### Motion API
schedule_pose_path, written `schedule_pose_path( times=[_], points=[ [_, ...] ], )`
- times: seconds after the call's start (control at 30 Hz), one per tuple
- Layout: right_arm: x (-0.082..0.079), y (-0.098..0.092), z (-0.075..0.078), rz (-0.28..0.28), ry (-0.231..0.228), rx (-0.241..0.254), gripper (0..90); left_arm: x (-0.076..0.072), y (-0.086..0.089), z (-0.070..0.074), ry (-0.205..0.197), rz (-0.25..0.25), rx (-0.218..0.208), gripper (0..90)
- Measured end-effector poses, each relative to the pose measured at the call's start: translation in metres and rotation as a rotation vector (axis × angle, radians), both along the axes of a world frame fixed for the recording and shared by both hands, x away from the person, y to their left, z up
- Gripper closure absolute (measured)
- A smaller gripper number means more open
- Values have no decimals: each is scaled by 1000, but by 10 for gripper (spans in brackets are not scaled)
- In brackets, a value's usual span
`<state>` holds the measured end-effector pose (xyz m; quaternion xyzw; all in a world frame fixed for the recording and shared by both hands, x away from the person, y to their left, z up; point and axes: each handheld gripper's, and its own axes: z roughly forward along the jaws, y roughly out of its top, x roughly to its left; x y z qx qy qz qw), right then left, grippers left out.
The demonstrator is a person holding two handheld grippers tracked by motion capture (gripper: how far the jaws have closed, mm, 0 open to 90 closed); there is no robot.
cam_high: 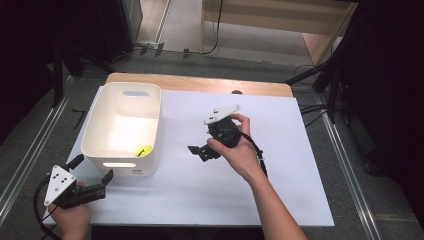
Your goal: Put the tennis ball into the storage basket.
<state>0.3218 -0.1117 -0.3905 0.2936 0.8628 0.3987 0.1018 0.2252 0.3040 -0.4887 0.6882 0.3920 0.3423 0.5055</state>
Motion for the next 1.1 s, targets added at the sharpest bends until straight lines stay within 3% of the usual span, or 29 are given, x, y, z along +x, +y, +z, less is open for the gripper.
schedule_pose_path(
  times=[1.1],
  points=[
    [-37, -96, -36, -184, -47, 108, 0, -1, -1, 0, 1, -2, 16, 0]
  ],
)
